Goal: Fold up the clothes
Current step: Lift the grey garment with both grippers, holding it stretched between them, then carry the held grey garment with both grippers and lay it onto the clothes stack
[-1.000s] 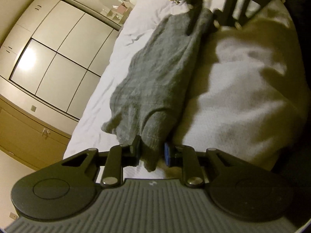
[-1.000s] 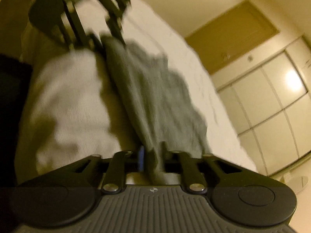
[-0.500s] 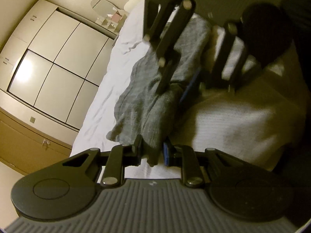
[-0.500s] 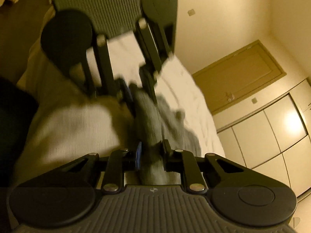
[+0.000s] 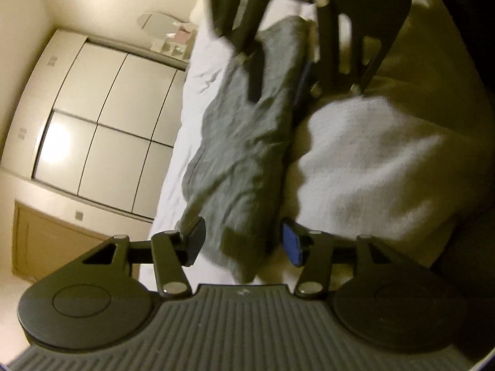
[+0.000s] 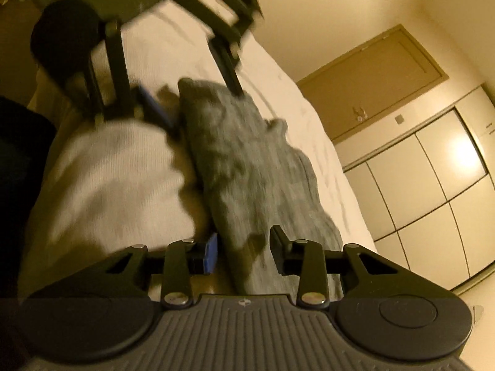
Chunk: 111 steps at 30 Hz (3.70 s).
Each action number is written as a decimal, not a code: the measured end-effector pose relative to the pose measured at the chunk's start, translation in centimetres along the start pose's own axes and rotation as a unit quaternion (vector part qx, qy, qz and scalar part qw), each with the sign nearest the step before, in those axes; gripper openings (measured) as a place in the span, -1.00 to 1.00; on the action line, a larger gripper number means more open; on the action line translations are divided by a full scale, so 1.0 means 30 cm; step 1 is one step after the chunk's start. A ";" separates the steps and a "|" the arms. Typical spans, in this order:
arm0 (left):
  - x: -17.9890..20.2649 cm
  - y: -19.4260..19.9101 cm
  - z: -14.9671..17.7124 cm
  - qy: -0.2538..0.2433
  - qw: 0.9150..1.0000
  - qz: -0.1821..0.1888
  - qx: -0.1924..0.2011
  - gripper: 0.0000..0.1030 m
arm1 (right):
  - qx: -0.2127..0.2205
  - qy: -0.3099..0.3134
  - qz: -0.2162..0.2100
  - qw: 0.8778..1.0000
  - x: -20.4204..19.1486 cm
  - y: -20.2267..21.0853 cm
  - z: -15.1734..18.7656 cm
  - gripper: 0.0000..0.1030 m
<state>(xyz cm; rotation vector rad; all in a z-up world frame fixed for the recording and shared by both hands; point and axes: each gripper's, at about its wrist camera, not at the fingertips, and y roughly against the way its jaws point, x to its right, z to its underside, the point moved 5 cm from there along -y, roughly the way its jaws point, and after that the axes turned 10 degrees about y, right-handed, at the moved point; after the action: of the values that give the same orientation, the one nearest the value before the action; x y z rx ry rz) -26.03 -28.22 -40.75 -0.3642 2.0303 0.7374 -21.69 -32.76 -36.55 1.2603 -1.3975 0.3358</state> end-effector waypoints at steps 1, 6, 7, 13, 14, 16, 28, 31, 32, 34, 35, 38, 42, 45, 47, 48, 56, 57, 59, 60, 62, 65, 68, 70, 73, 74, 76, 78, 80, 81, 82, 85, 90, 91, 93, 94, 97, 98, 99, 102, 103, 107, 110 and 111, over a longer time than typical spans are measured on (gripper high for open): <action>-0.009 -0.014 0.000 0.008 1.000 0.005 -0.004 -0.52 | -0.006 0.005 -0.001 1.000 0.000 -0.016 0.001 -0.77; -0.058 -0.031 0.014 0.057 0.998 0.029 -0.013 -0.59 | -0.043 0.008 0.009 0.999 0.045 -0.014 0.138 -0.97; -0.049 -0.024 0.011 0.055 0.998 0.032 -0.010 -0.59 | -0.047 0.004 0.010 0.999 0.054 -0.001 0.178 -0.96; -0.030 -0.024 0.010 0.070 0.997 0.025 -0.016 -0.53 | -0.065 0.001 0.008 0.998 0.039 -0.003 0.143 -0.87; -0.031 -0.020 0.010 0.066 0.997 0.020 -0.017 -0.47 | -0.066 0.005 0.010 0.998 0.038 0.001 0.144 -0.87; -0.033 -0.013 0.009 0.057 0.998 0.010 -0.018 -0.26 | -0.068 0.012 0.013 0.998 0.019 0.049 0.181 -0.87; -0.054 -0.120 -0.027 -0.009 1.000 0.018 -0.015 -0.03 | -0.072 0.021 0.024 0.997 -0.057 0.145 0.247 -0.66; -0.053 -0.140 -0.023 -0.030 0.999 0.029 -0.018 -0.39 | -0.071 0.026 0.022 0.997 -0.050 0.140 0.244 -0.82; -0.054 -0.142 -0.022 -0.037 0.999 0.033 -0.018 -0.47 | -0.071 0.023 0.021 0.997 -0.049 0.134 0.246 -0.87; -0.069 -0.148 -0.023 -0.035 0.998 0.043 -0.025 -0.51 | -0.068 0.001 0.017 0.998 -0.033 0.157 0.246 -0.92; -0.081 -0.149 -0.027 -0.035 0.998 0.046 -0.026 -0.53 | -0.065 -0.005 0.019 0.998 -0.021 0.175 0.241 -0.93; -0.146 -0.120 -0.050 -0.036 0.998 0.036 -0.021 -0.56 | -0.058 -0.019 0.028 0.998 0.023 0.247 0.211 -0.96; -0.260 -0.040 -0.088 0.001 1.000 0.009 0.004 -0.57 | -0.031 -0.058 0.064 0.996 0.131 0.404 0.166 -0.96; -0.237 -0.034 -0.090 -0.022 0.999 0.025 -0.003 -0.57 | -0.038 -0.023 0.043 0.998 0.081 0.429 0.168 -0.97; -0.241 -0.010 -0.112 -0.021 0.999 0.024 0.002 -0.57 | -0.042 -0.025 0.041 0.998 0.071 0.464 0.175 -0.97; -0.251 0.006 -0.128 -0.019 1.000 0.020 0.007 -0.57 | -0.040 -0.034 0.048 0.997 0.083 0.496 0.174 -0.97; -0.351 0.139 -0.291 -0.021 0.998 -0.004 0.062 -0.57 | -0.041 -0.060 0.096 0.993 0.204 0.787 0.196 -0.97; -0.361 0.153 -0.318 -0.024 0.997 -0.007 0.071 -0.57 | -0.044 -0.064 0.101 0.992 0.222 0.820 0.207 -0.97; -0.375 0.173 -0.372 -0.025 0.996 -0.008 0.088 -0.57 | -0.051 -0.072 0.111 0.990 0.252 0.887 0.230 -0.97; -0.379 0.178 -0.402 -0.025 0.995 -0.007 0.097 -0.57 | -0.056 -0.074 0.116 0.989 0.265 0.911 0.243 -0.97; -0.374 0.184 -0.450 -0.026 0.993 -0.001 0.114 -0.57 | -0.069 -0.076 0.126 0.987 0.301 0.941 0.278 -0.97; -0.356 0.188 -0.517 -0.029 0.990 0.011 0.140 -0.57 | -0.094 -0.084 0.136 0.983 0.309 0.994 0.332 -0.97; -0.314 0.178 -0.578 -0.033 0.985 0.031 0.166 -0.57 | -0.123 -0.094 0.141 0.978 0.302 1.042 0.395 -0.97; -0.283 0.151 -0.627 -0.037 0.982 0.050 0.181 -0.57 | -0.143 -0.104 0.139 0.974 0.299 1.066 0.455 -0.97; -0.236 0.073 -0.737 -0.046 0.975 0.079 0.202 -0.57 | -0.172 -0.128 0.129 0.968 0.312 1.072 0.569 -0.97; -0.226 0.039 -0.776 -0.046 0.973 0.088 0.208 -0.57 | -0.180 -0.135 0.126 0.966 0.320 1.048 0.614 -0.97; -0.208 -0.044 -0.855 -0.050 0.969 0.106 0.218 -0.57 | -0.198 -0.149 0.124 0.961 0.338 0.995 0.716 -0.97; -0.196 -0.151 -0.942 -0.057 0.965 0.118 0.228 -0.57 | -0.216 -0.158 0.126 0.955 0.378 0.947 0.820 -0.97; -0.208 -0.260 -1.049 -0.054 0.961 0.121 0.243 -0.57 | -0.235 -0.157 0.139 0.949 0.446 0.903 0.922 -0.97; -0.230 -0.320 -1.112 -0.050 0.959 0.118 0.252 -0.57 | -0.245 -0.154 0.151 0.945 0.493 0.882 0.974 -0.97; -0.251 -0.379 -1.178 -0.045 0.957 0.111 0.263 -0.57 | -0.255 -0.143 0.171 0.941 0.550 0.868 1.023 -0.97; -0.316 -0.518 -1.367 -0.023 0.948 0.077 0.307 -0.57 | -0.287 -0.089 0.247 0.921 0.713 0.822 1.155 -0.97; -0.219 -0.791 -1.530 -0.020 0.941 0.130 0.313 -0.57 | -0.323 -0.085 0.272 0.902 0.755 0.687 1.368 -0.95; -0.152 -0.851 -1.520 -0.031 0.942 0.150 0.297 -0.56 | -0.328 -0.093 0.249 0.906 0.700 0.637 1.402 -0.95; -0.009 -0.956 -1.472 -0.058 0.945 0.184 0.266 -0.56 | -0.338 -0.102 0.189 0.916 0.557 0.527 1.467 -0.96; 0.054 -0.993 -1.440 -0.069 0.944 0.198 0.255 -0.55 | -0.343 -0.102 0.160 0.920 0.485 0.480 1.494 -0.98; 0.129 -1.033 -1.370 -0.069 0.942 0.191 0.266 -0.47 | -0.350 -0.113 0.138 0.919 0.382 0.436 1.536 -0.96; 0.123 -1.037 -1.364 -0.063 0.942 0.186 0.271 -0.42 | -0.352 -0.114 0.140 0.918 0.370 0.436 1.543 -0.92; 0.114 -1.043 -1.360 -0.056 0.942 0.183 0.274 -0.37 | -0.353 -0.112 0.145 0.918 0.367 0.439 1.546 -0.88; 0.078 -1.045 -1.344 -0.049 0.945 0.164 0.279 -0.21 | -0.360 -0.101 0.161 0.913 0.374 0.430 1.524 -0.46; 0.071 -1.037 -1.337 -0.053 0.945 0.154 0.284 -0.21 | -0.364 -0.096 0.167 0.911 0.376 0.428 1.515 -0.29; 0.088 -0.977 -1.293 -0.093 0.939 0.115 0.312 -0.23 | -0.369 -0.088 0.171 0.909 0.370 0.442 1.507 -0.52; 0.159 -0.977 -1.299 -0.123 0.936 0.110 0.312 -0.33 | -0.369 -0.078 0.159 0.912 0.354 0.401 1.513 -0.81; 0.173 -0.986 -1.306 -0.124 0.937 0.114 0.307 -0.42 | -0.370 -0.079 0.153 0.913 0.351 0.389 1.517 -0.86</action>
<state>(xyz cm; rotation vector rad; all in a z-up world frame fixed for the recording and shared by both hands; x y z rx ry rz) -39.61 -75.68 -39.96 0.3156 1.9571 0.2329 -52.88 -69.44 -35.76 0.4484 -1.6441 -0.1004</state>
